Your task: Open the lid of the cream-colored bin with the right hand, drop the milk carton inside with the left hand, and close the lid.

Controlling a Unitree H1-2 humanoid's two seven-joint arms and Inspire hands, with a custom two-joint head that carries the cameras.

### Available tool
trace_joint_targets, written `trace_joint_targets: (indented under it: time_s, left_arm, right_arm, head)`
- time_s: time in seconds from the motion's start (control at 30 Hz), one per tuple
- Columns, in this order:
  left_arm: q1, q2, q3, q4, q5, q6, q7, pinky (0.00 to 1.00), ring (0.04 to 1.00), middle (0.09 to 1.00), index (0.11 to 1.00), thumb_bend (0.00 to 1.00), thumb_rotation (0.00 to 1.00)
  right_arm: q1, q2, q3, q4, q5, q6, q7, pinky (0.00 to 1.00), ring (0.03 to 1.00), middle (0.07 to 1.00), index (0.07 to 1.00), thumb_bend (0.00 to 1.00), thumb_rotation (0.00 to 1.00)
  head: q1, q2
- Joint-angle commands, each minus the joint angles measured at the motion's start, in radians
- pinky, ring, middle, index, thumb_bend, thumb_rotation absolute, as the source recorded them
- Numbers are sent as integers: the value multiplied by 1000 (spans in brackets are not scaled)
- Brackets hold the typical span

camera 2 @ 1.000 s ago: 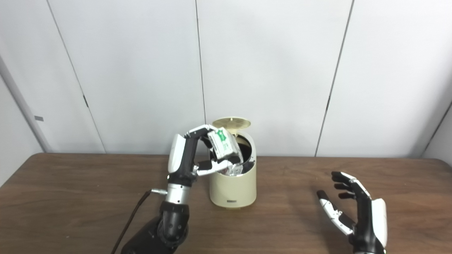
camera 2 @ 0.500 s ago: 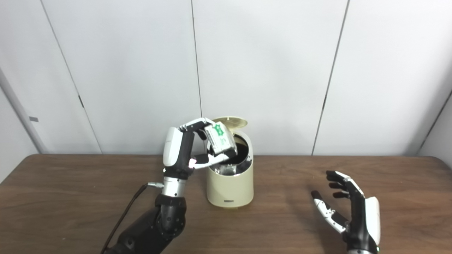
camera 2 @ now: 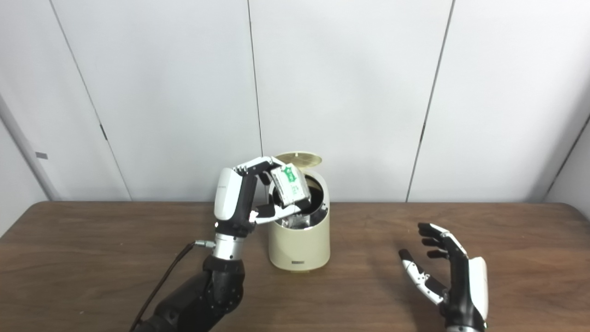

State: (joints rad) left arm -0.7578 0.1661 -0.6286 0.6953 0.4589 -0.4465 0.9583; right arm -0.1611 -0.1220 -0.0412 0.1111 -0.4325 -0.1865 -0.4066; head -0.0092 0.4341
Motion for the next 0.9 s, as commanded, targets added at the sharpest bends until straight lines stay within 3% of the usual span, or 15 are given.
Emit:
trace_joint_targets:
  time_s: [0.0,0.23,0.33,0.57,0.87]
  left_arm:
    - [-48,11,6,-27,-26,-23,-9,353,455,498,459,504,0]
    - [-29,6,34,-34,-47,-23,-68,358,456,493,465,504,0]
    - [-25,10,35,-35,-43,-23,-76,352,451,492,469,504,0]
    - [-16,12,38,-29,-66,-23,-116,332,442,496,471,504,0]
    - [-13,8,54,0,-34,-23,-144,324,422,515,472,502,0]
  right_arm:
    - [43,34,18,35,-2,-19,-7,575,674,703,709,264,299]
    - [42,35,18,40,5,-30,-8,572,672,702,706,262,257]
    - [44,34,22,34,-4,-27,-10,562,667,698,706,257,308]
    - [51,39,20,11,3,-3,3,559,666,697,709,262,323]
    - [52,43,21,8,1,0,4,551,655,688,708,265,290]
  head:
    - [-2,1]
    - [-6,5]
    - [-8,7]
    - [-7,11]
    - [-10,12]
